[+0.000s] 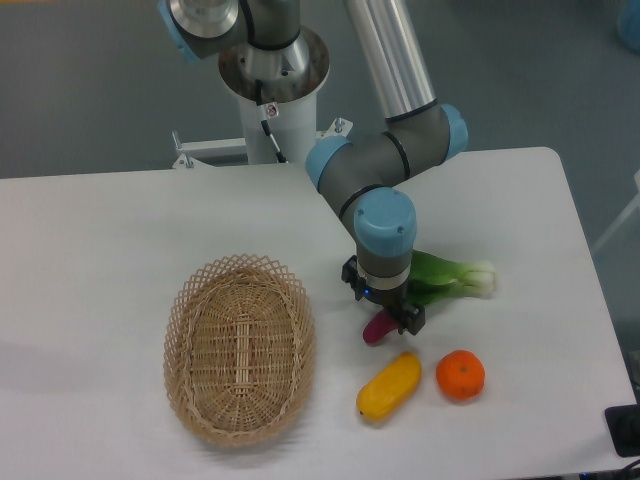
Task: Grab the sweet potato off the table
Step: 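Lower the gripper around the purple sweet potato and close it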
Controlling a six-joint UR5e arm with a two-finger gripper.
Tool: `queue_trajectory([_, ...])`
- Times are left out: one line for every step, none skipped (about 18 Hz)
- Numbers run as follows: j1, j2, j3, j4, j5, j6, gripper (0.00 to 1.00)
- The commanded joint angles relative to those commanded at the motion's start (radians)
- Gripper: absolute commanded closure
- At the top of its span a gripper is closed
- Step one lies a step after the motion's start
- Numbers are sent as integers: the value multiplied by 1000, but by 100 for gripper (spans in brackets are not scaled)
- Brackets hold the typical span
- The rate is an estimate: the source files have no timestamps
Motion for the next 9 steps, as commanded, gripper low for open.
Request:
queue_trajectory([0, 2, -3, 0, 0, 0, 2])
queue_trajectory([0, 2, -3, 0, 0, 0, 4])
queue_trajectory([-2, 2, -3, 0, 2, 2, 7])
queue_trajectory([0, 2, -3, 0, 2, 6, 13])
queue_trajectory([-2, 3, -3, 0, 2, 5, 19])
queue_trajectory([-2, 3, -3, 0, 2, 5, 23])
queue_trajectory([0, 5, -3, 0, 2, 5, 34])
queue_trajectory([-2, 6, -2, 0, 2, 6, 42])
queue_trajectory([0, 9, -2, 0, 2, 8, 48])
